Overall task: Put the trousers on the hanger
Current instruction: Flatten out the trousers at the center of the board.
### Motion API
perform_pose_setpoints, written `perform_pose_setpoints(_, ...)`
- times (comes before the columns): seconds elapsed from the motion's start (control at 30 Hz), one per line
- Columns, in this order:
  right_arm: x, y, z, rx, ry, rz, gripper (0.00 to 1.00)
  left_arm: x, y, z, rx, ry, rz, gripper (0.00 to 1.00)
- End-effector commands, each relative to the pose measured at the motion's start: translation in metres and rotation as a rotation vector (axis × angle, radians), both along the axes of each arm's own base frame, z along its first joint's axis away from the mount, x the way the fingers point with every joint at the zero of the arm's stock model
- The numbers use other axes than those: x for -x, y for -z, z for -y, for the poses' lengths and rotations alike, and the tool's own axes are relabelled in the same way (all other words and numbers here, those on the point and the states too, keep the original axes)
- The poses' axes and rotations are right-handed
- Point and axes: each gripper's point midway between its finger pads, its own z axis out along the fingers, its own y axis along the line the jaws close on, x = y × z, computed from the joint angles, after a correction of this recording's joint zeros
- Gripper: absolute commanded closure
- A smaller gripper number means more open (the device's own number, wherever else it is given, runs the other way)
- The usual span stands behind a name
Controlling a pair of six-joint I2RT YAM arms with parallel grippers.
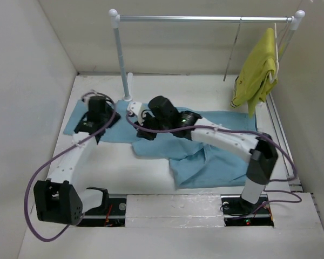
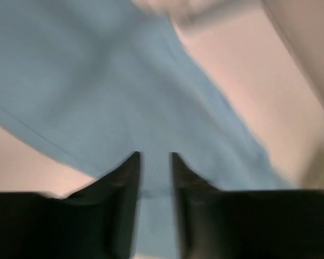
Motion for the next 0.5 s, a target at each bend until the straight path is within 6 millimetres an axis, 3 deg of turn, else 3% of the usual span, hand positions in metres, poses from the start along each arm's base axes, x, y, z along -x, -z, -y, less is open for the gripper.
perform_pose_setpoints(0.0,-0.008,-0.052,0.046,-0.112,0.080,0.016,0.74,0.060,0.050,0.089,0.099,0.294,-0.180,0.84)
perform_pose_setpoints(0.03,-0.016,-0.056,0.065,-0.119,0.116,0.019,0.70,0.073,0.053,0.108,0.131,0.347,-0.196,0.88)
perform_pose_setpoints(0.07,-0.012,-0.046,0.083,-0.092,0.138,-0.004,0.66,0.092,0.076,0.110,0.149,0.354,-0.250,0.89)
perform_pose_setpoints(0.1,-0.008,-0.067,0.100,-0.127,0.156,0.019,0.60,0.101,0.075,0.115,0.187,0.349,-0.233,0.90)
perform_pose_setpoints(0.13,-0.006,-0.068,0.113,-0.125,0.173,0.017,0.57,0.108,0.082,0.116,0.211,0.349,-0.246,0.90)
perform_pose_setpoints(0.17,-0.005,-0.064,0.127,-0.109,0.197,0.003,0.55,0.122,0.103,0.113,0.220,0.337,-0.287,0.87)
perform_pose_setpoints(0.2,0.003,-0.051,0.137,-0.085,0.202,-0.019,0.54,0.123,0.103,0.114,0.236,0.332,-0.265,0.76)
perform_pose_setpoints(0.23,0.009,-0.061,0.150,-0.108,0.220,-0.003,0.54,0.126,0.106,0.119,0.274,0.344,-0.271,0.67)
perform_pose_setpoints(0.3,0.017,-0.057,0.164,-0.116,0.258,-0.025,0.53,0.130,0.119,0.127,0.312,0.371,-0.297,0.51)
perform_pose_setpoints(0.33,0.027,-0.052,0.172,-0.127,0.260,-0.039,0.53,0.132,0.124,0.132,0.320,0.381,-0.315,0.50)
perform_pose_setpoints(0.47,0.038,-0.047,0.180,-0.181,0.279,-0.072,0.53,0.124,0.132,0.144,0.261,0.409,-0.335,0.49)
